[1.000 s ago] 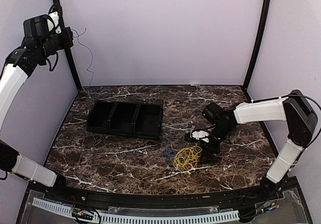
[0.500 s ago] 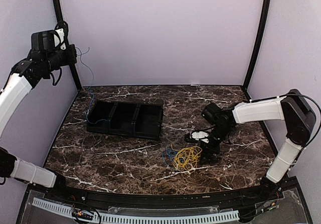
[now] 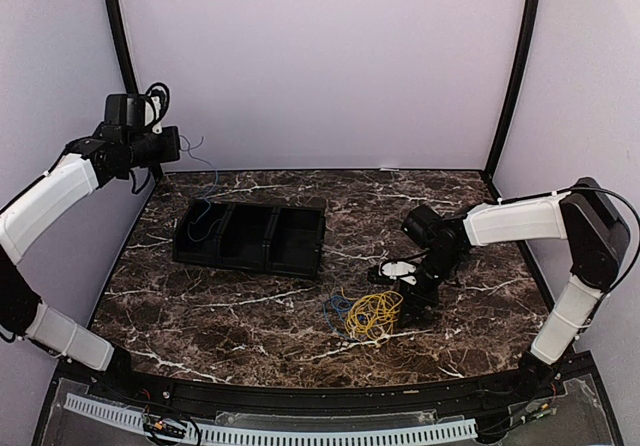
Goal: Untangle the cables
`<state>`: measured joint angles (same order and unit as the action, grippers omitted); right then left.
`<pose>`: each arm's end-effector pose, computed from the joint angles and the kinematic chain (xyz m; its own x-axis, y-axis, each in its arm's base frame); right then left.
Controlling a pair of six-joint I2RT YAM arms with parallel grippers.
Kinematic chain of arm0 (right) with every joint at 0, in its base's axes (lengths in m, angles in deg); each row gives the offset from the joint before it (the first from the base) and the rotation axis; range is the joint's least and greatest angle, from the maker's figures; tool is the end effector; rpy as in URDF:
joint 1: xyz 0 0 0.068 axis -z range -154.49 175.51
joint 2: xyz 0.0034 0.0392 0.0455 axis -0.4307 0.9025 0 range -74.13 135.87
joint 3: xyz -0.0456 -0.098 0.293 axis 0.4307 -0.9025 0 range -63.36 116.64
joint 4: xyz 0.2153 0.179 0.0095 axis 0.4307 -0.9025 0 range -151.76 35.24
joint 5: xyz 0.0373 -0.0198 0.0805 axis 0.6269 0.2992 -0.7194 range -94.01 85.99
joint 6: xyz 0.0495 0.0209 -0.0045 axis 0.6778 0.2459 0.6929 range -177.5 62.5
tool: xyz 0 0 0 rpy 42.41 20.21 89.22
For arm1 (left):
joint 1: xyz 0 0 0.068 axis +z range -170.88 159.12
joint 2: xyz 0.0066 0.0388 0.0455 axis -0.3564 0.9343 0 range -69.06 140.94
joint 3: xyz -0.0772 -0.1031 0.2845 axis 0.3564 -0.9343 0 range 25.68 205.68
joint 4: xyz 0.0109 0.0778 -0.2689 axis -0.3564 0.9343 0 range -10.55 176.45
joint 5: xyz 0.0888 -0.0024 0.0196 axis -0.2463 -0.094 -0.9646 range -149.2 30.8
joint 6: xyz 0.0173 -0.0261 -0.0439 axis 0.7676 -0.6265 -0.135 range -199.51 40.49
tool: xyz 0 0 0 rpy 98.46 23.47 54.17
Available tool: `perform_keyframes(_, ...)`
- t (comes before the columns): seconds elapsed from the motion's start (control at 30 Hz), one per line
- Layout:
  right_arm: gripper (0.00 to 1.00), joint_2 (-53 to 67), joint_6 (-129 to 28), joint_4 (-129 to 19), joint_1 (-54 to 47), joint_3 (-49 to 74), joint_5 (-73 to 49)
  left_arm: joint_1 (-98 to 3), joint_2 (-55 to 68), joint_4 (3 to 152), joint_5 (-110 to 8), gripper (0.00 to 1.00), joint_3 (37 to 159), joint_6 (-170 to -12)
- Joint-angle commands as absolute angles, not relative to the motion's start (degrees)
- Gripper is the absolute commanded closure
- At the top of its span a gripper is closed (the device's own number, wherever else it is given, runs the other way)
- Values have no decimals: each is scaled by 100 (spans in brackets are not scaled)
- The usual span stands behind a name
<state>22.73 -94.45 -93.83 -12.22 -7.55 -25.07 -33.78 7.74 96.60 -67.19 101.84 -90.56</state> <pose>0.2403 0.2021 0.1817 -0.2501 -0.9028 -0.3500 -0.9637 0.1973 0.1796 0.3130 -0.0666 0.4338 -0.3099 -0.1237 -0.9427 0.0332 0.9895 -0.1408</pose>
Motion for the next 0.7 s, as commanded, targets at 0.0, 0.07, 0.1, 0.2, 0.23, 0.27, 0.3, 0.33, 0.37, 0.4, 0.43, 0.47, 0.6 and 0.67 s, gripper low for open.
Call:
perform_keyframes(0.0, 7, 2306, -9415, -9458, -1237, -685, -2599, -3349, 845, 9358, -6797, 100, 9814, -9205)
perform_keyframes(0.07, 7, 2318, -9423, -9451, -1236, -693, -2599, -3345, 842, 9307, -6811, 100, 9622, -9267)
perform_keyframes(0.1, 6, 2323, -9416, -9451, -1237, -686, -2592, -3345, 840, 9294, -6819, 100, 9498, -9290)
perform_keyframes(0.2, 6, 2382, -9420, -9453, -1237, -656, -2598, -3345, 835, 9267, -6851, 100, 9299, -9383)
perform_keyframes(0.23, 7, 2401, -9416, -9465, -1237, -650, -2604, -3345, 832, 9283, -6924, 100, 9235, -9392)
perform_keyframes(0.27, 7, 2412, -9415, -9474, -1241, -634, -2607, -3345, 825, 9326, -6993, 100, 9206, -9395)
perform_keyframes(0.3, 7, 2421, -9415, -9483, -1242, -635, -2607, -3345, 818, 9347, -7153, 100, 9163, -9389)
perform_keyframes(0.33, 7, 2421, -9420, -9490, -1245, -639, -2607, -3345, 804, 9397, -7362, 100, 9140, -9348)
perform_keyframes(0.37, 7, 2420, -9420, -9485, -1246, -645, -2615, -3345, 809, 9453, -7476, 100, 9098, -9317)
perform_keyframes(0.4, 7, 2410, -9424, -9490, -1246, -656, -2616, -3345, 815, 9481, -7673, 100, 9061, -9244)
perform_keyframes(0.43, 7, 2404, -9424, -9477, -1245, -669, -2617, -3340, 830, 9542, -7768, 100, 9040, -9213)
perform_keyframes(0.47, 7, 2402, -9424, -9475, -1246, -674, -2618, -3337, 838, 9566, -7918, 100, 9007, -9165)
perform_keyframes(0.6, 7, 2404, -9433, -9475, -1241, -685, -2632, -3310, 853, 9545, -7919, 100, 8820, -9126)
perform_keyframes(0.67, 7, 2411, -9437, -9475, -1246, -685, -2634, -3314, 896, 9483, -7738, 100, 8748, -9170)
